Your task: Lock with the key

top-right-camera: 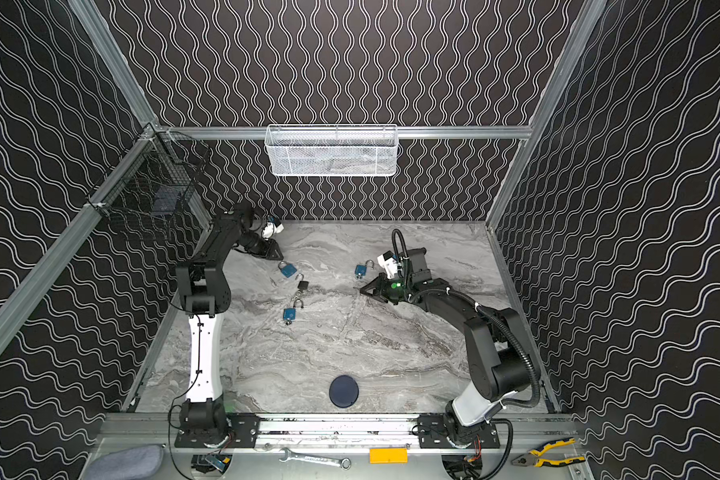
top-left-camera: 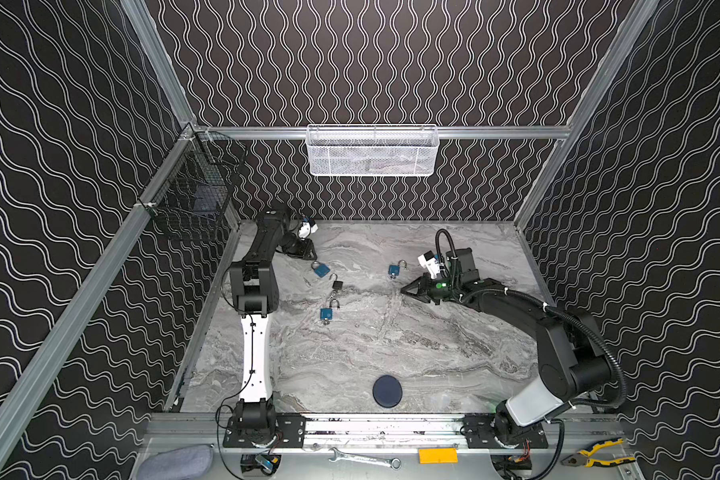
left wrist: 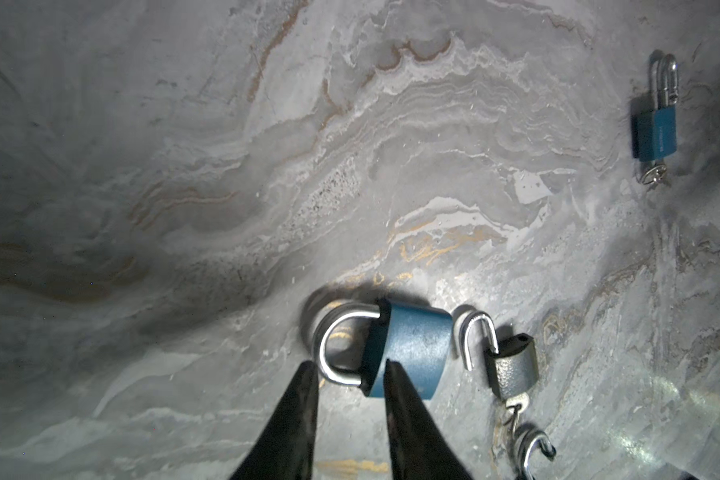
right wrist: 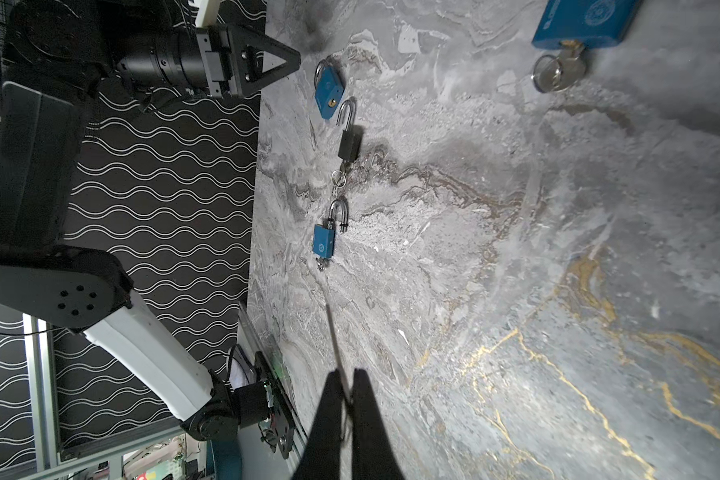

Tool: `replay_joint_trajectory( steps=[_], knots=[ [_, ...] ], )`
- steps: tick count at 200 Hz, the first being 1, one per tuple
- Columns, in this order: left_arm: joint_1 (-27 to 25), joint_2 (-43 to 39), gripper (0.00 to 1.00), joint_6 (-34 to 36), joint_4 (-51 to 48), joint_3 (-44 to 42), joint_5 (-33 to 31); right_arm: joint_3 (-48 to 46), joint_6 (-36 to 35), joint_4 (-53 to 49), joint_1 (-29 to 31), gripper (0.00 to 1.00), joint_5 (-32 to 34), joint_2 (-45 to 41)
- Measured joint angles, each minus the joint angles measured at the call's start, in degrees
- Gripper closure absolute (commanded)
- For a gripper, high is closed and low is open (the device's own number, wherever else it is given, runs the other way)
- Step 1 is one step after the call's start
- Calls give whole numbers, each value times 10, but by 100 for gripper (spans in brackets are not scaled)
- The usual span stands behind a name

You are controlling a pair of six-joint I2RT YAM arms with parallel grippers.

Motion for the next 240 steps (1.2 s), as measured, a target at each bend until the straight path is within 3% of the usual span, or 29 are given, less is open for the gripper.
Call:
replay_joint_trajectory(
  steps=[37, 62, 97, 146, 198, 240],
  knots=[
    [0, 0, 59, -18, 19, 1, -11, 0, 0, 1, 5, 100, 2, 11],
    [0, -41, 55, -61, 54, -50, -12, 26, 0, -6, 16, 100, 16, 35],
    [2, -160, 53, -140, 162, -194, 22, 110, -3, -12, 31, 100, 49, 91],
    [3, -336, 50, -273, 316, -466, 47, 257, -4, -22, 35, 100, 78, 208],
    [3, -548, 46, -389, 428, -736, 16, 421, -9, -51, 51, 100, 95, 323],
    [3, -723, 36, -435, 454, -868, -38, 540, -10, -63, 80, 100, 108, 399]
  ],
)
